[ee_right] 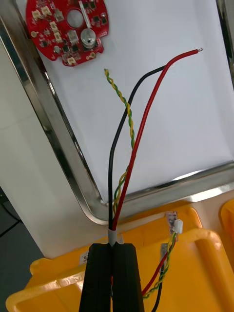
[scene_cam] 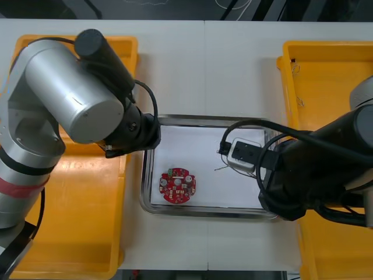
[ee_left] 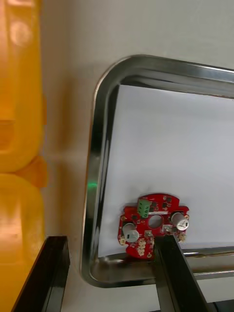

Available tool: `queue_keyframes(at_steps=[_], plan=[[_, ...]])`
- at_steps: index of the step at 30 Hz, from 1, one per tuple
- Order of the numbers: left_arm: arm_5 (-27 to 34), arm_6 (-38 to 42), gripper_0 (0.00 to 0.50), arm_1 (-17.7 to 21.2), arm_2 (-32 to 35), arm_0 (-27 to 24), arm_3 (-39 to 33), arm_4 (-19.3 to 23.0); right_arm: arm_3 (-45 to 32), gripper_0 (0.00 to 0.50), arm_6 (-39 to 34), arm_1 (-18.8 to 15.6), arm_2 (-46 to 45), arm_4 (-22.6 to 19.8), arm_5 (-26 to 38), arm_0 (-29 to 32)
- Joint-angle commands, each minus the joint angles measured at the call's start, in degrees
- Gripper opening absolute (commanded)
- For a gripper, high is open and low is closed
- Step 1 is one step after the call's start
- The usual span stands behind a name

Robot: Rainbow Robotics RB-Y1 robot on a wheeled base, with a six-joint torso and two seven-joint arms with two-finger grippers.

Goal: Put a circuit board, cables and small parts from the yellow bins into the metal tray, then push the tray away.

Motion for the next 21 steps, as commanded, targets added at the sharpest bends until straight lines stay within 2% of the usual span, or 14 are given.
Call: queue_keyframes(at_steps=[1, 5, 10, 15, 21], plan=[[0.44, -8.67, 0.5, 4.64, 3.41, -2.74, 0.69, 2.23, 1.03, 0.0, 4.45, 3.22, 3.7, 2.9, -0.43, -1.93], [0.44, -9.28, 0.5, 6.84, 4.82, -4.76, 3.85, 2.85, 3.58, 0.0, 11.3, 4.98, 6.33, 6.24, -0.7, -1.93], [0.44, -11.22, 0.5, 8.42, 8.24, -7.31, 8.69, 3.73, 7.45, 0.0, 16.84, 5.94, 7.65, 6.33, -2.28, -1.93], [0.44, -17.02, 0.5, 9.56, 12.37, -9.77, 15.89, 4.08, 11.4, 0.0, 23.43, 7.08, 9.23, 6.59, -3.86, -1.84], [0.44, -23.17, 0.5, 10.53, 14.92, -13.46, 25.3, 4.87, 15.18, 0.0, 27.74, 9.63, 13.28, 11.16, -5.44, -1.66]])
